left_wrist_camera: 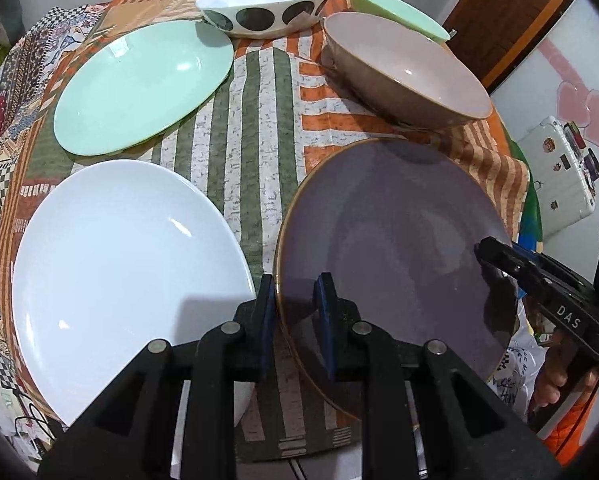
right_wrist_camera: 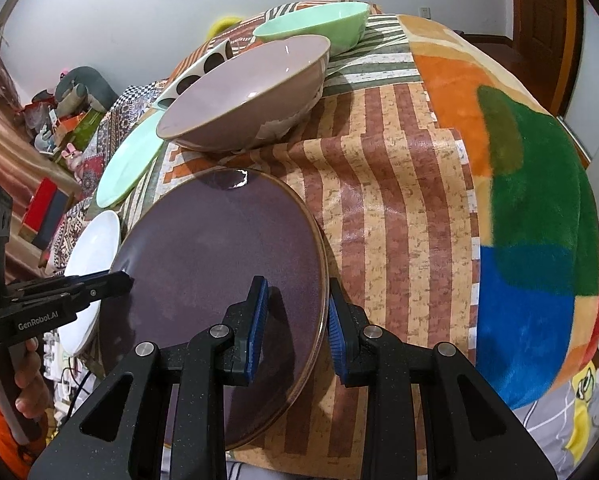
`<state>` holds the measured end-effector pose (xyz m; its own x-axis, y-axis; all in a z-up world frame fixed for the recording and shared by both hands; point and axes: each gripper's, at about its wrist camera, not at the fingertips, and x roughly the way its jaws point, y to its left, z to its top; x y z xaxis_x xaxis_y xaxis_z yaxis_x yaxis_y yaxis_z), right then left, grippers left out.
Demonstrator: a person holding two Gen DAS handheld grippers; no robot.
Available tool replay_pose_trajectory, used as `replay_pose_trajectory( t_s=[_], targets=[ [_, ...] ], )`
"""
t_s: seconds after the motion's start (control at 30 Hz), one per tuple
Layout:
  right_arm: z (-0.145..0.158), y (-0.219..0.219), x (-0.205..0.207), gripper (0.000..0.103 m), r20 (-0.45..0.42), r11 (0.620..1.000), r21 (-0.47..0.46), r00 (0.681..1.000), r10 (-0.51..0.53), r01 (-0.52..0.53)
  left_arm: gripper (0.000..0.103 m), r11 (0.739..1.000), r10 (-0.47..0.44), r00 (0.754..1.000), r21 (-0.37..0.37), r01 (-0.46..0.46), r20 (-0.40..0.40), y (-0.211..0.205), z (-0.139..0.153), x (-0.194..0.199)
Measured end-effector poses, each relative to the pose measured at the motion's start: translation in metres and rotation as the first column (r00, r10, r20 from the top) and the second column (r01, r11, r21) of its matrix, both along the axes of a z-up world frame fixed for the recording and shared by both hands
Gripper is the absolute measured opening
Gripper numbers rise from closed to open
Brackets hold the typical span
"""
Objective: Organize plates and bowls
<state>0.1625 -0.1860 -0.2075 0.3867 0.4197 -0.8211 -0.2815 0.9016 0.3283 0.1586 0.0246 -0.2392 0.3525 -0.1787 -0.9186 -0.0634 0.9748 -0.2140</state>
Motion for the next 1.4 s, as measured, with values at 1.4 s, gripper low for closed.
replay_pose_trajectory(
  t_s=[1.4],
  targets=[
    [0.095,0.095,-0.028,0.053,0.288,0.987,-0.004,0.945,0.153,-0.158,0.055,0.961,0.238,0.9,0.049,-0.273,0.365,0.107,0.109,-0.115]
  ],
)
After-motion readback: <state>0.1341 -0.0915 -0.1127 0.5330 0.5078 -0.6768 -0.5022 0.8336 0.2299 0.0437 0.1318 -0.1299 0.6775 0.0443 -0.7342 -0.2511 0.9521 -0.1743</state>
